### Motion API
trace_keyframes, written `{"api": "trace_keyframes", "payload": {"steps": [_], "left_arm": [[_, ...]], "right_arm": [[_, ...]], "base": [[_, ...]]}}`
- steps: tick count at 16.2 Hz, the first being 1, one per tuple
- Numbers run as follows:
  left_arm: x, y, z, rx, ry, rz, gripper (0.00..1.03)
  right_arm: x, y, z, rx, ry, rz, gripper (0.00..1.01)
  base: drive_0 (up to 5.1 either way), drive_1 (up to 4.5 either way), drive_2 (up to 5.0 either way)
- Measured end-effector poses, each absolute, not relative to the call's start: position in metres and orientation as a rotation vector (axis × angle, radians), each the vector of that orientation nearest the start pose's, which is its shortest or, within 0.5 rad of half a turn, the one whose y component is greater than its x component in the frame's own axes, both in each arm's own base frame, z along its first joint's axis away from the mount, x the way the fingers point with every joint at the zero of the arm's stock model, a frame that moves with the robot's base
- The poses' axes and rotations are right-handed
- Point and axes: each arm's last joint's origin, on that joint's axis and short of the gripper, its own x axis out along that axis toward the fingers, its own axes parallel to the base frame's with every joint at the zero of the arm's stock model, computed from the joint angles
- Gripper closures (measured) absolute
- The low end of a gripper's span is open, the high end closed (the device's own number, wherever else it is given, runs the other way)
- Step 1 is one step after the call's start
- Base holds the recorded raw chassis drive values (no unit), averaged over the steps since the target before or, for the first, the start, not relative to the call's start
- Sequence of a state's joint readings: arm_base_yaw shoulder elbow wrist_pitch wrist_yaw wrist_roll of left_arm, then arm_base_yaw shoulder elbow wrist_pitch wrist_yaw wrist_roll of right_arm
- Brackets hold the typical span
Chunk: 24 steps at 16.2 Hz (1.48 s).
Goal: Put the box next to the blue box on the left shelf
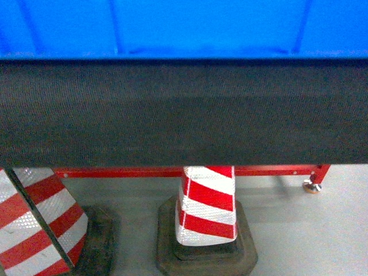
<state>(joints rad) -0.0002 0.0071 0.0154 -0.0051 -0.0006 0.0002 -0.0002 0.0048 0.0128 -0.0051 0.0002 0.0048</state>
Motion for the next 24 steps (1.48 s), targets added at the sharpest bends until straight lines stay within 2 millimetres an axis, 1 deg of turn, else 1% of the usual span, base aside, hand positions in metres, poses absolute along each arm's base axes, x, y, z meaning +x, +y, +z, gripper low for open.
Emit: {"api": "trace_keyframes", "payload": {"steps": [24], "left_arm": [[0.0972,0.0000,0.1678,0.000,-0.004,0.000,0.05]], "right_arm": [[0.0972,0.0000,0.1670,0.006,-0.003,0.000,0.03]], "base": [[0.0,0.00,0.0]]}}
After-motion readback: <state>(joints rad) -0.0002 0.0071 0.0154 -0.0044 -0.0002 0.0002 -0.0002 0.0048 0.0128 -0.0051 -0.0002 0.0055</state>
